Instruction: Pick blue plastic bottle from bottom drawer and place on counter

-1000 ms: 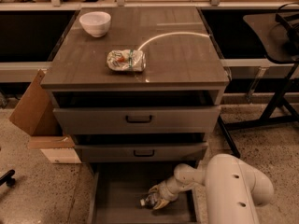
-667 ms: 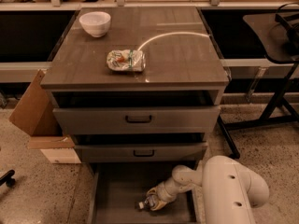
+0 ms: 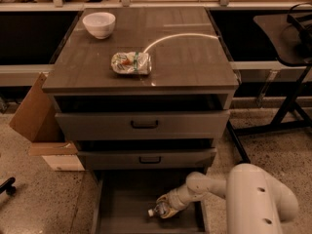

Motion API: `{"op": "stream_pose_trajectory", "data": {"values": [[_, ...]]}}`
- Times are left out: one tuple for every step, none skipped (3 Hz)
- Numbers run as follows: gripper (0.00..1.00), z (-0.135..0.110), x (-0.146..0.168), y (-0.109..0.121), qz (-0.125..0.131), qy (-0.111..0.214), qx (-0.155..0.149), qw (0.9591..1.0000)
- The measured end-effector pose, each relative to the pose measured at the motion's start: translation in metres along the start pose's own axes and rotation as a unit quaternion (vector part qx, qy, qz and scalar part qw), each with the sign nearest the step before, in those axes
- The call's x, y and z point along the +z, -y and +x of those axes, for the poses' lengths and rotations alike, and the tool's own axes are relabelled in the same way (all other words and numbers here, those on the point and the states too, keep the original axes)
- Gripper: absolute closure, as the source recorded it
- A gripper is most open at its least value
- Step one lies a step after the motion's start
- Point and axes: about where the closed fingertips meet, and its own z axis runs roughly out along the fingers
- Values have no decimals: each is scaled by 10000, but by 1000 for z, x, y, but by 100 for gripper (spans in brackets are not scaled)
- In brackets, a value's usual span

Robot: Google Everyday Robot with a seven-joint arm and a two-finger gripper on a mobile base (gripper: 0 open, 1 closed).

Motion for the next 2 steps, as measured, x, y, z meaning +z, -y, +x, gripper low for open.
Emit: {"op": "stream_pose_trajectory", "data": {"values": [[100, -15, -59, 4, 372, 233, -190, 9989], [100, -23, -112, 11, 639, 443, -350, 9964]]}}
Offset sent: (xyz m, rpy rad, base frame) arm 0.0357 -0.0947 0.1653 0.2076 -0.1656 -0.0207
